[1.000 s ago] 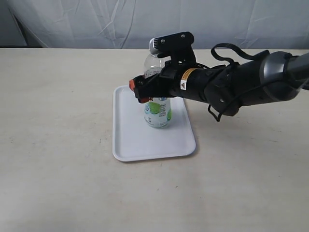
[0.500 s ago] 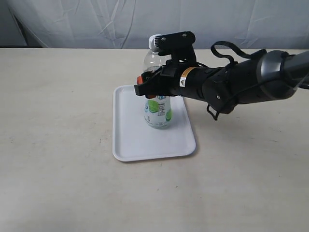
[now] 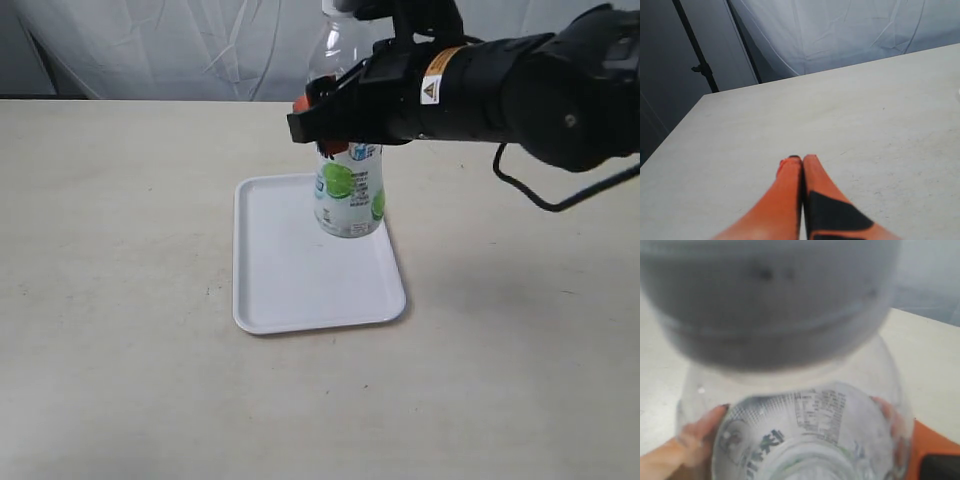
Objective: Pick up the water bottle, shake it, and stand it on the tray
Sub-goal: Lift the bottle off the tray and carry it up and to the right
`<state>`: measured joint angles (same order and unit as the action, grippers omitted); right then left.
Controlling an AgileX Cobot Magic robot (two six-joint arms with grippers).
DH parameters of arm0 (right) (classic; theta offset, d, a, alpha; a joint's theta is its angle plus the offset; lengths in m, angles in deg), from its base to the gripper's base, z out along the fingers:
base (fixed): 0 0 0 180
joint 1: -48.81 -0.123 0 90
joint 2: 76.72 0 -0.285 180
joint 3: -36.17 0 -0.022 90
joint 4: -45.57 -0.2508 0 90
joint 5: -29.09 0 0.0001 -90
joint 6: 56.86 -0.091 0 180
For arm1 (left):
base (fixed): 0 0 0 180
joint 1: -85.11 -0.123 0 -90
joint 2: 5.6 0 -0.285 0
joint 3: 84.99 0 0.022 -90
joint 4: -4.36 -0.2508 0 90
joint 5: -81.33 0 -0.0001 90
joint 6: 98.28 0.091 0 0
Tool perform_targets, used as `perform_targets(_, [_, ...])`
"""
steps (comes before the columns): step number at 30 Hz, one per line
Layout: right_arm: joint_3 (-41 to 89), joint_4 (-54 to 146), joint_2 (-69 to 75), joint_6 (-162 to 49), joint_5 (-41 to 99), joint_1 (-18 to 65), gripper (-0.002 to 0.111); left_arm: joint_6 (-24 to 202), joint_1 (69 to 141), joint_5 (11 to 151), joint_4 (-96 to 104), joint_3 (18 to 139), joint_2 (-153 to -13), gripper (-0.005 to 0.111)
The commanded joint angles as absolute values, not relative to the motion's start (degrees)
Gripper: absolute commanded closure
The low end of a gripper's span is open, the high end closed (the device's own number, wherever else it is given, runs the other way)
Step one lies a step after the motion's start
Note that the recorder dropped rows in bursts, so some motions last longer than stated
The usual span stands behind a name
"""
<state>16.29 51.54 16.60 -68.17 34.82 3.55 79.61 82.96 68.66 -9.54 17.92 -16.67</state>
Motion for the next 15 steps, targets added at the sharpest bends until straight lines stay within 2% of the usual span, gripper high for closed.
perform_targets(1, [14.78, 51.61, 9.39, -67.72, 38.14, 0.22, 0.109, 79.13, 82.91, 69.42, -9.85, 17.80, -16.43, 0.107])
perform_targets(8, [10.95, 51.61, -1.37, -67.72, 43.95, -4.57, 0.109, 79.13, 82.91, 69.42, -9.85, 17.80, -16.43, 0.107])
perform_targets(15, [7.09, 51.57, -13.02, -68.07, 50.38, -4.93, 0.109, 79.13, 82.91, 69.42, -9.85, 17.80, -16.43, 0.107])
